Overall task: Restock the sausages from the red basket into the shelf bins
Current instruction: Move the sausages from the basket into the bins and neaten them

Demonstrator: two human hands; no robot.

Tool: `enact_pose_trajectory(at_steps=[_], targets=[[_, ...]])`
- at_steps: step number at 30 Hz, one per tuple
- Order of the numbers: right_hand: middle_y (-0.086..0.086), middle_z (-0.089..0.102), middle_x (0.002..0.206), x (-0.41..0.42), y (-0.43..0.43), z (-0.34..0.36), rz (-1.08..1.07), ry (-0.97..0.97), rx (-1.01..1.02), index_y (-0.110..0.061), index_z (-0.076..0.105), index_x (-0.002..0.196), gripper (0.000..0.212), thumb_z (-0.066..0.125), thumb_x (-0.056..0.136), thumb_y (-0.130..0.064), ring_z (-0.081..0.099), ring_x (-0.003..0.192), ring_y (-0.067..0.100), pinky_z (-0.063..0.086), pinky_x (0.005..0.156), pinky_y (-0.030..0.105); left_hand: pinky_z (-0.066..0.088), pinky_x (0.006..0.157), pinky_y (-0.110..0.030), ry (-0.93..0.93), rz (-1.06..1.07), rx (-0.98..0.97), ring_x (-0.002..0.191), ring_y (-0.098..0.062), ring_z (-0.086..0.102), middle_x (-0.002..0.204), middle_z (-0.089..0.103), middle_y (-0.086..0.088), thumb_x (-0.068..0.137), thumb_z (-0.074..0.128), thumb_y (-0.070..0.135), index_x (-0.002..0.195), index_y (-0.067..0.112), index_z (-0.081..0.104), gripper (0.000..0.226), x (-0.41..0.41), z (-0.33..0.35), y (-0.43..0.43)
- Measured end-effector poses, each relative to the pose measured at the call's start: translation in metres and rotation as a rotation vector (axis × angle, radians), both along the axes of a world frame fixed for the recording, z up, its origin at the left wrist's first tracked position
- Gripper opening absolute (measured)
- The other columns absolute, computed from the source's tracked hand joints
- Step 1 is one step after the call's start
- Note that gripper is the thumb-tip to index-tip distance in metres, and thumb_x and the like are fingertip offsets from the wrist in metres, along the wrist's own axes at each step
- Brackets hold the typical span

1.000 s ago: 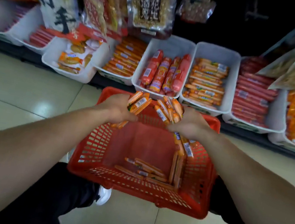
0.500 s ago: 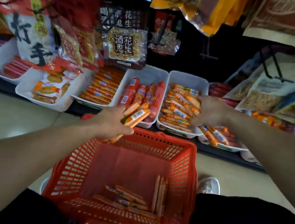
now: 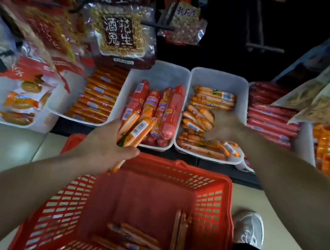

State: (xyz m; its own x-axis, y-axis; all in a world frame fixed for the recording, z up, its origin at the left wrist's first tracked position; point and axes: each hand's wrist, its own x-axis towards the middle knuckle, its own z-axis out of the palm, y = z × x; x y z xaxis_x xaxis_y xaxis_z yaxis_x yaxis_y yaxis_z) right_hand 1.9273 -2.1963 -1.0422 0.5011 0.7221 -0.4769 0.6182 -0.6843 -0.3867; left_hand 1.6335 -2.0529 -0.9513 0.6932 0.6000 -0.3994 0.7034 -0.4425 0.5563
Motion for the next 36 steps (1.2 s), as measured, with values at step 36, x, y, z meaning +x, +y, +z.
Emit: enact_pose_trajectory(at_steps=[36], targets=[[0.005,0.046,0.145,-0.021,-0.127,-0.057,-0.237,-0.352,0.121,-0.019,0.011,0.159,0.075,0.039,0.096,-0.048,0.047,0.128,0.029,0.051,0.088,0.046,0.039,0.108,-0.046,0.155,-0.677,0.369,0.135,-0.029,0.038,0.152,0.036,-0.004,0.085,0.074,0.040,0.150,0.029,0.031,0.079,0.260,-0.110,-0.040]])
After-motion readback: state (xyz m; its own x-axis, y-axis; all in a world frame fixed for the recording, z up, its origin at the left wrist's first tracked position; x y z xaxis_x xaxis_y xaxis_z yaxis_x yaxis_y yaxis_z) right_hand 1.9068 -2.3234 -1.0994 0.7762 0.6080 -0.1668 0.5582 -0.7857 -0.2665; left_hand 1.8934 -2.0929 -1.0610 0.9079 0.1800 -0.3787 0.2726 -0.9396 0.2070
